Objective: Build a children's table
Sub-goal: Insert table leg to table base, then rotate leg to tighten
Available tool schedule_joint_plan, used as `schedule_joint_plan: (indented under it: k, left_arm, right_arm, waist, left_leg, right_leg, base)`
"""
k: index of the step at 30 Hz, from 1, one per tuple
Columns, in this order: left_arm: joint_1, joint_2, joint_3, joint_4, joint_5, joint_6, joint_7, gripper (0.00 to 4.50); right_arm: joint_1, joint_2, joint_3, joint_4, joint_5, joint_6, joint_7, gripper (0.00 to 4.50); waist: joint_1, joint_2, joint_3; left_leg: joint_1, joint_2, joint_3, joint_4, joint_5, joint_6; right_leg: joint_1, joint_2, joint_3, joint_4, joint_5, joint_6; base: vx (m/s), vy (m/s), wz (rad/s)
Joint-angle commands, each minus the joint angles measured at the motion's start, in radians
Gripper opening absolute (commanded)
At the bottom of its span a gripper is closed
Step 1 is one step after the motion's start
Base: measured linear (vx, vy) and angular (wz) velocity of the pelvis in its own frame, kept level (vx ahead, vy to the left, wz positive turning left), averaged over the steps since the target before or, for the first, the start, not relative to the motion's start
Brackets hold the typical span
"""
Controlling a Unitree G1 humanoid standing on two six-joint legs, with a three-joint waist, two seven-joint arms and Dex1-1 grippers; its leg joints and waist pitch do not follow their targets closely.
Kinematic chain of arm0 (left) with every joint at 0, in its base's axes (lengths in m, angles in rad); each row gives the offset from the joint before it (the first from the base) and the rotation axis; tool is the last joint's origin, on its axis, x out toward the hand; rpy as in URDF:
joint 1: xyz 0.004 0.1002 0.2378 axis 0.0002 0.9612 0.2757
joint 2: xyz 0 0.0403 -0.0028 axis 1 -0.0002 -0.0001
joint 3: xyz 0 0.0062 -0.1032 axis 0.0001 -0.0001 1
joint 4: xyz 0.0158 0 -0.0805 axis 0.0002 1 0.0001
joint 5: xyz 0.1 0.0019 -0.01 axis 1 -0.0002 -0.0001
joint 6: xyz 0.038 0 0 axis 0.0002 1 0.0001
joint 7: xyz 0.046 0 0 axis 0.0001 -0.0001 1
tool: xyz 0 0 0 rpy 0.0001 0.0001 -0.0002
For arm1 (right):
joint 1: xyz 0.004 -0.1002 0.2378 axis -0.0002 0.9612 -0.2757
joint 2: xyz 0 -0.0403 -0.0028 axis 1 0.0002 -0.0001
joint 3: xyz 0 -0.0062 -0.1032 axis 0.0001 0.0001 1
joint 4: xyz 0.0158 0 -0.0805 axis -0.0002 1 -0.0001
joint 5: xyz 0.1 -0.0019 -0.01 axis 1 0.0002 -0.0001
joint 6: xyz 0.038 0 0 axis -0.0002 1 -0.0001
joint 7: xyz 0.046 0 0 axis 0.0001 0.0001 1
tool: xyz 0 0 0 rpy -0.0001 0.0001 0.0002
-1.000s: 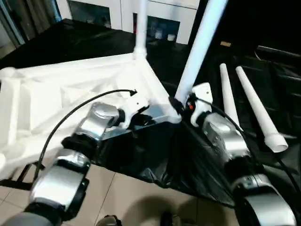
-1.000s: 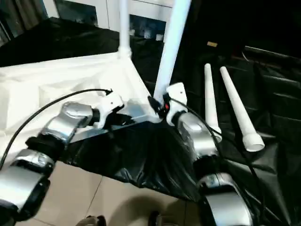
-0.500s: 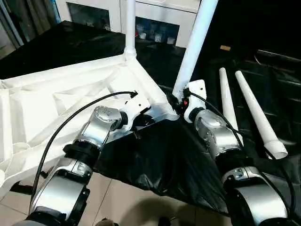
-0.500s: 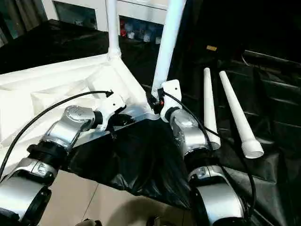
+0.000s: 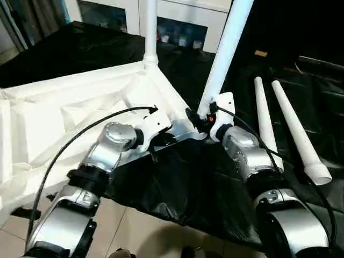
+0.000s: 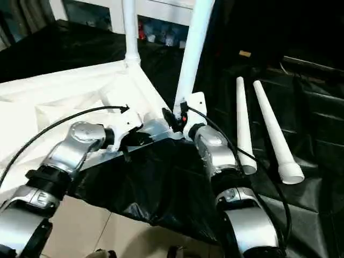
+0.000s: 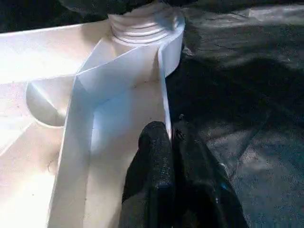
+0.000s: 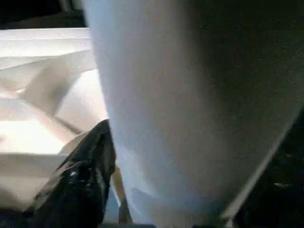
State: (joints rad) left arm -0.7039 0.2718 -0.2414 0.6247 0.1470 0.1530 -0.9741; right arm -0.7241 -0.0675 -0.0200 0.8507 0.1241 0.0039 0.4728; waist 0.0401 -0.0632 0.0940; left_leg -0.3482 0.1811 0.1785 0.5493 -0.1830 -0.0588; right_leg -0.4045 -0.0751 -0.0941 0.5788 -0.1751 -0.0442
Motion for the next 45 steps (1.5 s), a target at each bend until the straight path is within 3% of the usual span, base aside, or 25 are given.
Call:
schedule_joint_plan:
  k: [1,5,8,9,10,14,16,17,18,20,21,23,28,31,35,39,41,42,45]
  left_arm:
    - [0.008,-0.021,-0.061,-0.039,-0.047,-0.088,-0.120,0.00]
    - [0.010,0.006,-0.058,-0.036,-0.067,-0.126,-0.186,0.00]
    - [0.012,0.018,-0.058,-0.033,-0.082,-0.146,-0.234,0.00]
    - [0.011,0.029,-0.057,-0.018,-0.097,-0.178,-0.281,0.00]
    - [0.011,0.029,-0.057,-0.018,-0.097,-0.178,-0.281,0.00]
    - [0.011,0.036,-0.053,-0.007,-0.129,-0.192,-0.355,0.00]
    - [0.009,0.040,-0.055,0.002,-0.142,-0.206,-0.396,0.00]
    - [0.009,0.041,-0.056,0.004,-0.143,-0.208,-0.403,0.00]
    - [0.008,0.043,-0.061,0.009,-0.144,-0.214,-0.424,0.00]
    - [0.007,0.044,-0.061,0.013,-0.144,-0.218,-0.429,0.00]
    - [0.005,0.046,-0.064,0.022,-0.140,-0.222,-0.442,0.00]
    - [0.005,0.049,-0.066,0.031,-0.136,-0.231,-0.449,0.00]
    - [0.000,0.045,-0.063,0.060,-0.132,-0.245,-0.457,0.00]
    - [-0.003,0.030,-0.045,0.073,-0.140,-0.225,-0.434,0.00]
    - [-0.017,0.002,-0.025,0.101,-0.133,-0.209,-0.366,0.00]
    - [-0.072,-0.056,-0.013,0.188,-0.058,-0.141,-0.124,0.00]
    - [-0.087,-0.085,0.002,0.203,-0.051,-0.111,-0.045,0.00]
    - [-0.093,-0.099,0.006,0.207,-0.044,-0.093,-0.005,0.00]
    - [-0.103,-0.136,0.010,0.205,-0.028,-0.060,0.087,0.00]
  right_arm:
    - [0.063,-0.009,0.074,-0.017,-0.011,0.033,0.104,3.70]
    - [0.128,-0.068,0.102,-0.147,0.014,0.040,0.239,3.79]
    - [0.175,-0.118,0.127,-0.233,0.035,0.060,0.336,3.79]
    - [0.219,-0.176,0.153,-0.295,0.037,0.054,0.432,3.79]
    - [0.219,-0.176,0.153,-0.295,0.037,0.054,0.432,3.79]
    - [0.270,-0.248,0.175,-0.377,0.062,0.070,0.560,3.79]
    - [0.295,-0.280,0.185,-0.437,0.081,0.095,0.616,3.79]
    - [0.300,-0.286,0.187,-0.448,0.084,0.101,0.626,3.79]
    - [0.313,-0.304,0.196,-0.479,0.093,0.118,0.656,3.55]
    - [0.315,-0.309,0.199,-0.486,0.094,0.124,0.662,3.47]
    - [0.323,-0.321,0.205,-0.505,0.098,0.140,0.676,3.47]
    - [0.326,-0.326,0.210,-0.513,0.101,0.149,0.681,3.13]
    - [0.343,-0.327,0.209,-0.538,0.112,0.184,0.695,2.91]
    - [0.348,-0.295,0.192,-0.530,0.118,0.204,0.646,2.83]
    - [0.330,-0.245,0.155,-0.480,0.114,0.217,0.546,2.80]
    - [0.252,-0.119,0.101,-0.298,0.033,0.155,0.219,2.80]
    - [0.214,-0.070,0.081,-0.226,0.019,0.145,0.099,2.79]
    - [0.197,-0.047,0.074,-0.197,0.015,0.136,0.053,2.79]
    - [0.145,0.012,0.061,-0.118,-0.005,0.118,-0.070,2.79]
  waist:
    - [0.009,0.019,-0.067]
    - [0.016,0.019,-0.072]
    - [0.020,0.018,-0.073]
    - [0.026,0.022,-0.072]
    - [0.029,0.024,-0.072]
    - [0.048,0.024,-0.070]
    - [0.054,0.028,-0.067]
    - [0.056,0.025,-0.066]
    - [0.059,0.026,-0.064]
    - [0.061,0.032,-0.063]
    - [0.060,0.029,-0.063]
    - [0.063,0.032,-0.063]
    - [0.065,0.029,-0.070]
    - [0.066,0.031,-0.070]
    - [0.065,0.031,-0.069]
    - [0.043,0.031,-0.066]
    - [0.039,0.033,-0.065]
    - [0.040,0.034,-0.065]
    - [0.043,0.035,-0.067]
  left_leg:
    - [0.004,0.059,-0.012,-0.054,-0.115,0.079]
    - [0.008,0.062,-0.011,-0.048,-0.080,0.103]
    - [0.005,0.061,-0.010,-0.045,-0.065,0.114]
    - [0.006,0.059,-0.008,-0.043,-0.069,0.124]
    - [0.007,0.059,-0.007,-0.042,-0.072,0.125]
    - [0.003,0.064,-0.003,-0.040,-0.104,0.113]
    - [0.003,0.065,0.001,-0.039,-0.122,0.101]
    - [0.004,0.065,0.004,-0.038,-0.135,0.094]
    - [0.004,0.064,0.003,-0.040,-0.151,0.087]
    - [0.005,0.064,0.002,-0.040,-0.169,0.069]
    - [0.006,0.064,0.002,-0.040,-0.175,0.062]
    - [0.008,0.063,0.002,-0.039,-0.171,0.061]
    - [0.000,0.061,0.000,-0.036,-0.125,0.073]
    - [-0.001,0.060,0.001,-0.035,-0.119,0.080]
    - [0.002,0.058,0.000,-0.037,-0.143,0.059]
    - [0.000,0.053,-0.005,-0.040,-0.159,0.021]
    - [0.005,0.052,-0.004,-0.040,-0.168,0.010]
    - [0.010,0.050,-0.002,-0.039,-0.170,0.016]
    - [0.003,0.051,-0.001,-0.039,-0.142,0.037]
  right_leg:
    - [0.059,-0.088,0.068,-0.048,-0.079,-0.249]
    - [0.060,-0.086,0.069,-0.035,0.015,-0.269]
    - [0.064,-0.087,0.068,-0.031,0.034,-0.283]
    - [0.063,-0.087,0.068,-0.034,0.026,-0.281]
    - [0.064,-0.086,0.067,-0.033,0.027,-0.280]
    - [0.066,-0.086,0.066,-0.036,-0.037,-0.267]
    - [0.062,-0.088,0.066,-0.040,-0.083,-0.259]
    - [0.059,-0.086,0.066,-0.042,-0.110,-0.251]
    - [0.059,-0.086,0.066,-0.047,-0.154,-0.238]
    - [0.055,-0.088,0.066,-0.052,-0.206,-0.220]
    - [0.054,-0.088,0.066,-0.054,-0.224,-0.212]
    - [0.052,-0.087,0.067,-0.056,-0.231,-0.206]
    - [0.058,-0.086,0.064,-0.046,-0.181,-0.206]
    - [0.057,-0.084,0.063,-0.043,-0.149,-0.217]
    - [0.055,-0.087,0.063,-0.050,-0.212,-0.202]
    - [0.051,-0.090,0.061,-0.057,-0.289,-0.187]
    - [0.049,-0.090,0.062,-0.064,-0.327,-0.176]
    - [0.046,-0.089,0.064,-0.067,-0.326,-0.177]
    - [0.052,-0.085,0.064,-0.059,-0.262,-0.180]
  base:
    - [0.000,0.000,0.00]
    - [0.000,0.000,0.00]
    - [0.000,0.000,0.00]
    - [0.000,0.000,0.00]
    - [0.000,0.000,0.00]
    - [0.000,0.000,0.00]
    - [0.000,0.000,0.00]
    - [0.000,0.000,0.00]
    - [0.000,0.000,0.00]
    - [0.000,0.000,0.00]
    - [0.000,0.000,0.00]
    - [0.000,0.000,0.00]
    - [0.000,0.000,0.00]
    - [0.000,0.000,0.00]
    - [0.000,0.000,0.00]
    - [0.000,0.000,0.00]
    - [0.000,0.000,0.00]
    - [0.000,0.000,0.00]
    - [0.000,0.000,0.00]
